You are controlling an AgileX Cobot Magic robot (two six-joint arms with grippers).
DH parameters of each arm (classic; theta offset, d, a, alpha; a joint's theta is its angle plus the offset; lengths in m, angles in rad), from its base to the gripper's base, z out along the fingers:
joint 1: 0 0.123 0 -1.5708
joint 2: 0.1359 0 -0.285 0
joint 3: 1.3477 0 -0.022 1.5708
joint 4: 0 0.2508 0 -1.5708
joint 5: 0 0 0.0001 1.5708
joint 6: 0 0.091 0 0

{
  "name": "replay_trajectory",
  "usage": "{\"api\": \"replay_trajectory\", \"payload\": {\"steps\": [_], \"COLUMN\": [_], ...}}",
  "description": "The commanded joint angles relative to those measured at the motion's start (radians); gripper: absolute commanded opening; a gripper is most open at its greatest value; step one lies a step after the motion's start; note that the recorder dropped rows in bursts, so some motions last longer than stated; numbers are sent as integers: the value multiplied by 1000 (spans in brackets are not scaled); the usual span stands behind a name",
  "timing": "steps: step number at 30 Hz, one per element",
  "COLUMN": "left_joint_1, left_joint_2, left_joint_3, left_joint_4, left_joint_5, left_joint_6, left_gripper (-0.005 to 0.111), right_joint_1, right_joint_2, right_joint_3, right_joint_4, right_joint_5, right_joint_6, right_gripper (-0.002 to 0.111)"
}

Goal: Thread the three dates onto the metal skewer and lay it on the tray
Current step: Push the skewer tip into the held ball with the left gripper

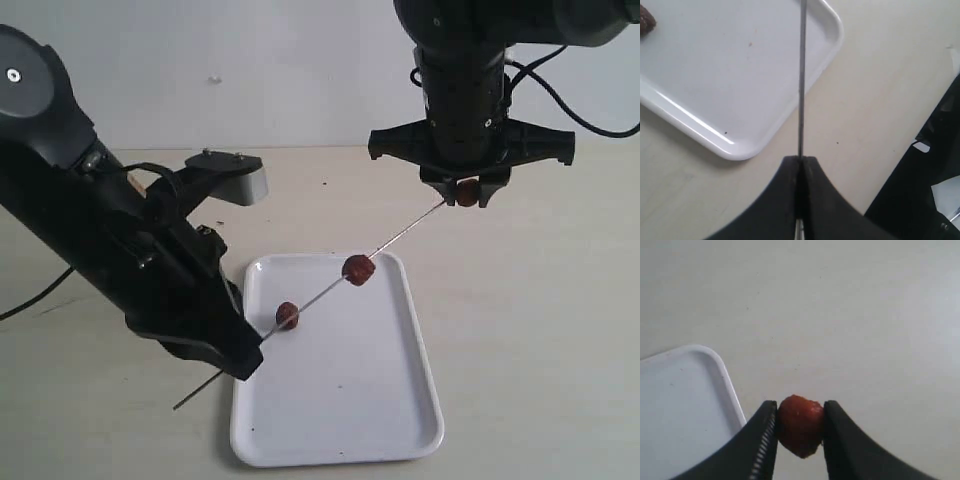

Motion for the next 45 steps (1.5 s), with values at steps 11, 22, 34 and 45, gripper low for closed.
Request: {"api": "replay_trajectory", "payload": {"steps": [11,22,34,45], "left_joint_1": [1,1,1,1], "left_joint_2": [-12,-12,-12,-9], "left_joint_3": [49,49,49,49], "left_joint_4": [-12,-8,-50,-52], "left_joint_5": [-19,7,-21,-27], "left_joint_6": [26,32,52,56], "left_gripper": [0,0,0,0], "right_joint_1": [1,-1,1,1], "right_joint_2": [-7,-7,-7,-7], "right_joint_3": [33,33,33,33], "right_joint_4": [70,30,65,65], "right_joint_5": [-20,-23,-28,-32], "right_joint_6": [33,70,95,95], "right_gripper": [31,31,31,31]}}
